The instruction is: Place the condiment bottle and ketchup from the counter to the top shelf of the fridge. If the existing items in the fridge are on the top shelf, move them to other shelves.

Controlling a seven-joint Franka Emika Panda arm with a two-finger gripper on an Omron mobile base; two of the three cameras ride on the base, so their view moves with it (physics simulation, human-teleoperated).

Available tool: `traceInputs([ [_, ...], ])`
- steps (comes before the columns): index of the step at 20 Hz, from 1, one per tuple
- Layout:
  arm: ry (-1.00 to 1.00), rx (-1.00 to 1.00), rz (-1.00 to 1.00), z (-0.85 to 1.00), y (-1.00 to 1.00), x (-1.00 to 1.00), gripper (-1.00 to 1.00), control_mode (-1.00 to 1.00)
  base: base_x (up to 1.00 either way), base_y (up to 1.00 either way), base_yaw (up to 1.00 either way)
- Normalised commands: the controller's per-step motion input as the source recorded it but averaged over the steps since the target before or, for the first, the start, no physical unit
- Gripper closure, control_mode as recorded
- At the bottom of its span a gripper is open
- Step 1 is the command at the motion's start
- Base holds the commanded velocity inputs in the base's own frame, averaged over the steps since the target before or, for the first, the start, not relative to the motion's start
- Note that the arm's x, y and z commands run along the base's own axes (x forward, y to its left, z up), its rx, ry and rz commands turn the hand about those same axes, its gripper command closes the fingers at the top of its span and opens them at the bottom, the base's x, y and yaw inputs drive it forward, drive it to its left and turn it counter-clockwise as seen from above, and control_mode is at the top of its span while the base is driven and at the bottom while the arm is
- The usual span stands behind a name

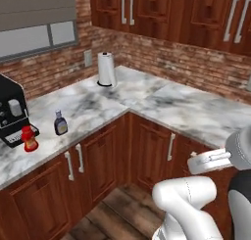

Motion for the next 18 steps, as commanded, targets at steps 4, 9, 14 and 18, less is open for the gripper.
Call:
traceInputs([
  [4, 0.00, 0.00, 0.00, 0.00, 0.00, 0.00, -1.00, 1.00, 1.00, 0.00, 0.38],
  [9, 0.00, 0.00, 0.00, 0.00, 0.00, 0.00, -1.00, 1.00, 1.00, 0.00, 0.47],
  [14, 0.00, 0.00, 0.00, 0.00, 0.00, 0.00, -1.00, 1.00, 0.80, 0.00, 0.48],
  [18, 0.00, 0.00, 0.00, 0.00, 0.00, 0.00, -1.00, 1.00, 0.46, 0.00, 0.53],
])
